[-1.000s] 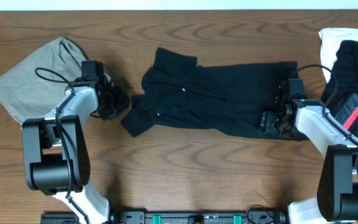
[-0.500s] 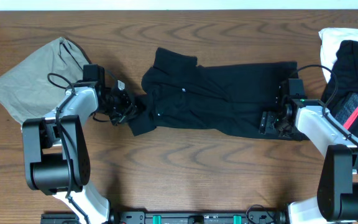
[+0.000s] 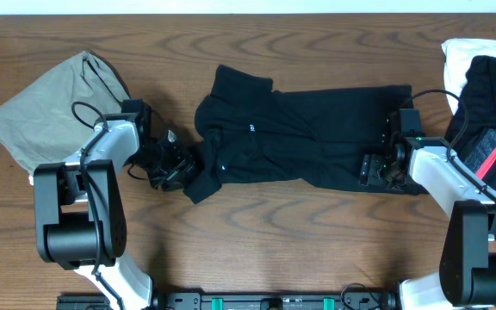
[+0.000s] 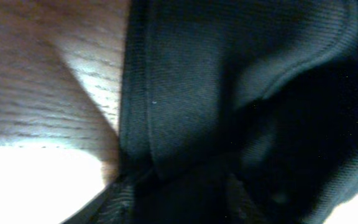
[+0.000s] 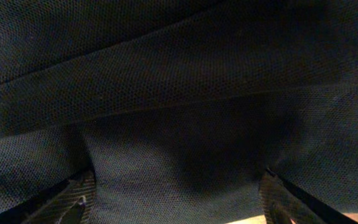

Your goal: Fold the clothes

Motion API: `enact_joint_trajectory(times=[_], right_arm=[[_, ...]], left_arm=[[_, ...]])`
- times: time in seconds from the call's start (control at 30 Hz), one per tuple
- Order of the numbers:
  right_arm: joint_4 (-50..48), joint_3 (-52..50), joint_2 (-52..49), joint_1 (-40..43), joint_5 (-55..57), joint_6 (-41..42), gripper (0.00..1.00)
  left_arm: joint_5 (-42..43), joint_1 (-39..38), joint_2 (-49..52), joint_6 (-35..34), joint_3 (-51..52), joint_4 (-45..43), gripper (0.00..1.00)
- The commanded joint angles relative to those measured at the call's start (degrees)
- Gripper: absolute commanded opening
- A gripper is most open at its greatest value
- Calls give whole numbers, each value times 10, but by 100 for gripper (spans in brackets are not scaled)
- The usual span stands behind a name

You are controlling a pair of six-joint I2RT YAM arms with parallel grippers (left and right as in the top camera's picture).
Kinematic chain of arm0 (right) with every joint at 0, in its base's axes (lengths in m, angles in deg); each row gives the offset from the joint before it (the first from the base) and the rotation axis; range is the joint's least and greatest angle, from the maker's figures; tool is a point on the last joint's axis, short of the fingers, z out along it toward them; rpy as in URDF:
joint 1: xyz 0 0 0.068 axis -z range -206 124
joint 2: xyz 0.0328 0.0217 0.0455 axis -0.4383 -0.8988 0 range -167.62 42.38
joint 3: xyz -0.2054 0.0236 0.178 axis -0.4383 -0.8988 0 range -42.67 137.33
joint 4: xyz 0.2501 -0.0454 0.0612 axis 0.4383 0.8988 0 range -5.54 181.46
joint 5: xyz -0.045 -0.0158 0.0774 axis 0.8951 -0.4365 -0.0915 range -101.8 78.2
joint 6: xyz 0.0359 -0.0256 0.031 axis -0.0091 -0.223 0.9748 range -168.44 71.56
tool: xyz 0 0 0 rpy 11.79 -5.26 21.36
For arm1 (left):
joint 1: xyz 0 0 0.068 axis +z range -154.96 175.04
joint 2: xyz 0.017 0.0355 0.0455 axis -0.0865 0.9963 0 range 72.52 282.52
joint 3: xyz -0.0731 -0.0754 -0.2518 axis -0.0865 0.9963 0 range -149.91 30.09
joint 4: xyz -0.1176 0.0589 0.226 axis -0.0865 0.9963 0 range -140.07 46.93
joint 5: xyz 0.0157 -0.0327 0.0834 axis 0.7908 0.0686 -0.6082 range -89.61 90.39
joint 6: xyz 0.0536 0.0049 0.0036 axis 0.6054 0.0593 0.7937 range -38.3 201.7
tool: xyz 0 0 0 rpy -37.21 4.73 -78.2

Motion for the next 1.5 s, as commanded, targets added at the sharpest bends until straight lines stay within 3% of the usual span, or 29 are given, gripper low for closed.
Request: enact_joint_trajectory(times=[0.0, 0.47, 0.7, 1.0, 1.23, 1.33, 1.47], right_arm=[[1, -6, -20, 5, 4, 9, 83], [5, -6, -20, 5, 1, 9, 83], [6, -6, -20, 5, -1, 9, 84], [11, -6, -20, 5, -1, 9, 84], [19, -6, -20, 5, -1, 9, 84], [22, -6, -20, 5, -1, 9, 84], [25, -6, -20, 5, -1, 9, 84]], left_arm=[[-26, -2, -7, 10, 5, 1, 56], [-66, -2, -6, 7, 5, -104, 58], [-66, -9, -5, 7, 12, -129, 65], [-67, -46, 8, 7, 17, -136, 66], [-76, -66, 39, 7, 22, -134, 42], [-76, -65, 50, 7, 22, -136, 8], [-117, -63, 48, 7, 20, -137, 6]])
